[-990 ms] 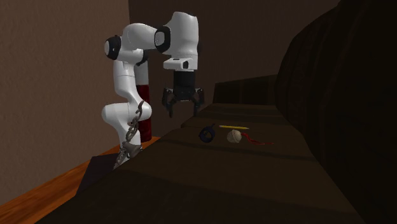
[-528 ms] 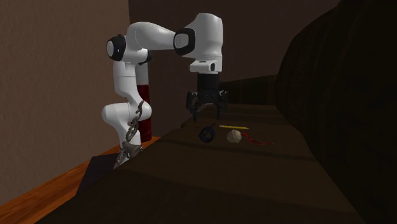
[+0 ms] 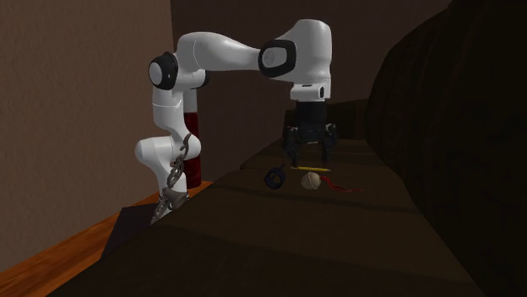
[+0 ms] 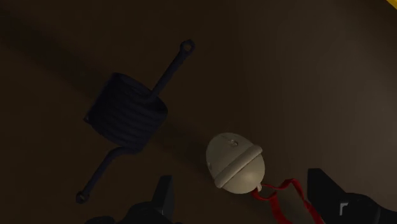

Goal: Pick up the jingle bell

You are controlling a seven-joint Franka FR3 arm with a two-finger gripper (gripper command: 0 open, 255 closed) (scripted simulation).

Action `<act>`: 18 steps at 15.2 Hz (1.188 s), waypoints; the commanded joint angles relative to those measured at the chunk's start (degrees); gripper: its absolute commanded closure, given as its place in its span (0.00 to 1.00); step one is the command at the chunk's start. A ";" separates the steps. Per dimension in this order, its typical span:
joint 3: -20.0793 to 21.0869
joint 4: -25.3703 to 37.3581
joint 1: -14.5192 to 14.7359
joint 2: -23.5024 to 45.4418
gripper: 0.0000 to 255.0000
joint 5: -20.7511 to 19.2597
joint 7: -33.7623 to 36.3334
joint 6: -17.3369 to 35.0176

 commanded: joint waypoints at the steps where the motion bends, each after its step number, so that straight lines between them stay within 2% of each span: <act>1: 0.01 -0.42 0.17 0.57 0.00 -0.27 0.29 1.04; 6: -0.11 -4.43 0.03 0.80 0.00 -0.43 0.42 5.25; 8: -0.11 -4.43 0.02 0.80 0.00 -0.43 0.42 5.25; 9: -0.11 -4.37 0.03 0.83 1.00 -0.45 0.42 5.22; 18: -0.11 -4.43 0.02 0.80 1.00 -0.43 0.42 5.25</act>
